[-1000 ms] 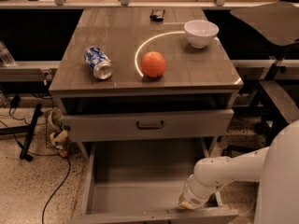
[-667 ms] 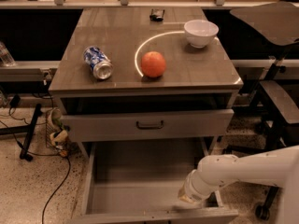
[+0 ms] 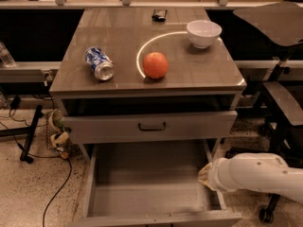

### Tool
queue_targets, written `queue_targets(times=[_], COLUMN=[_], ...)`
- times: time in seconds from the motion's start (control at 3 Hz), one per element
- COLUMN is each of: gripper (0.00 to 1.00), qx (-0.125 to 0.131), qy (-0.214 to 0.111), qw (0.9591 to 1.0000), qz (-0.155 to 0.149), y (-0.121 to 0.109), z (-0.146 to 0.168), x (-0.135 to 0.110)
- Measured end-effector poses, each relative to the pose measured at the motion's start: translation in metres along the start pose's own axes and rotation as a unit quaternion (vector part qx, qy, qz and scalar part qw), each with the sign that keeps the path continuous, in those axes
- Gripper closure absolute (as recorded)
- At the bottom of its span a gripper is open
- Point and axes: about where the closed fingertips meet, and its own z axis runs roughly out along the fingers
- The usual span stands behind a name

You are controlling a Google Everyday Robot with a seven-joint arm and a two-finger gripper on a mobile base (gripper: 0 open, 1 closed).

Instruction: Open middle drawer

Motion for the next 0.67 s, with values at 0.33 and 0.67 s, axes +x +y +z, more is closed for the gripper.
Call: queue_targets(times=[0.33,0.67], gripper=[1.0,1.0], qx=[0.079,0.09], qy=[0.0,-0.001], qw=[0.9968,0.9958], qz=[-0.01,-0.015], y=[-0.037,-0.042], z=[-0.062,-0.073], x=[-0.003,-0.007])
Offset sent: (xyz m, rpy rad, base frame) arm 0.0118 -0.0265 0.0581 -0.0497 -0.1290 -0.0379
